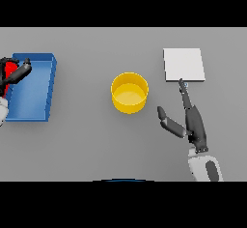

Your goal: Pick up the red beaker and tilt it to pour out 1 green nut into yellow bowl. Pick up the yellow bowl and place it on the metallic measuring scale.

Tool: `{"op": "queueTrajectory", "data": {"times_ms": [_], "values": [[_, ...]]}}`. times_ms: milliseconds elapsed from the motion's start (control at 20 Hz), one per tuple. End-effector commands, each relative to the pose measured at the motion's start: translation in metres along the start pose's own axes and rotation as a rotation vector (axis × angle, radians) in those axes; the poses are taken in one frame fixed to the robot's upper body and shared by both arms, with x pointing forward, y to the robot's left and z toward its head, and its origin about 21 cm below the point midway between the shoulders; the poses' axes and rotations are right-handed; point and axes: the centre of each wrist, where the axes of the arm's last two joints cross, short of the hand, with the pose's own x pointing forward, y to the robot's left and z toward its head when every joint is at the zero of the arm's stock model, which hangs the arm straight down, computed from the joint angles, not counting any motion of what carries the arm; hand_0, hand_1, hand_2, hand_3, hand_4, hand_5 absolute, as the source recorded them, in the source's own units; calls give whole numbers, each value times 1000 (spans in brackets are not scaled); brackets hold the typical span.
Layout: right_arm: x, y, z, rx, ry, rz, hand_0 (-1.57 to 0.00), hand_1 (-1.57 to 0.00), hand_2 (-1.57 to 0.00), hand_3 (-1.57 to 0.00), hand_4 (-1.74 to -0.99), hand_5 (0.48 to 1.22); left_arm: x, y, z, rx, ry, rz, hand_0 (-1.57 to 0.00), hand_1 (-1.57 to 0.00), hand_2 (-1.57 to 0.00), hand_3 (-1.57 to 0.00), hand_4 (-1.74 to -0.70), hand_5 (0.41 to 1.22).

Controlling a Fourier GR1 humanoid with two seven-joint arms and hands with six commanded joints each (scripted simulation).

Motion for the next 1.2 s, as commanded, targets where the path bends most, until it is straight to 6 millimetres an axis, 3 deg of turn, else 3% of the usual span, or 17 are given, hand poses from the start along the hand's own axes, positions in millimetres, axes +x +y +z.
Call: {"op": "queueTrajectory", "data": {"times_ms": [0,150,300,350,450,600,850,1050,1150], "values": [[1,-1,-1,0,-4,3,1,1,1,1,-1009,639,0,2,-2,-9,7,-34,-494,-407,-417,-393,-857,657],[3,-1,1,2,-10,3,1,1,1,1,-1012,639,0,-4,-5,-29,-16,-54,-252,-208,-213,-201,-810,657],[4,5,1,7,25,24,1,1,1,1,-1021,640,-3,-3,-5,-20,-34,-51,-129,-106,-109,-102,-790,649],[4,-2,-4,17,49,62,1,1,1,1,-1020,640,-4,-2,-7,-10,-42,-48,-103,-85,-87,-82,-782,651],[9,-7,-13,126,5,102,1,1,1,1,-1005,669,-1,-1,-5,1,-73,-49,-65,-54,-55,-52,-763,657],[21,-16,-40,307,-26,332,1,1,1,1,-1071,678,5,-1,-5,-6,-87,-34,-33,-27,-28,-26,-746,662],[38,-10,-73,565,-131,636,1,1,1,1,-1192,677,2,-7,-5,-9,-89,-48,-10,-8,-8,-8,-733,680],[48,-7,-96,737,-220,837,1,1,1,1,-1225,684,2,-2,-6,-8,-75,-50,-4,-3,-3,-3,-739,696],[51,4,-107,808,-245,937,1,1,1,1,-1227,698,3,0,-7,-8,-80,-54,-2,-1,-1,-1,-743,701]]}}
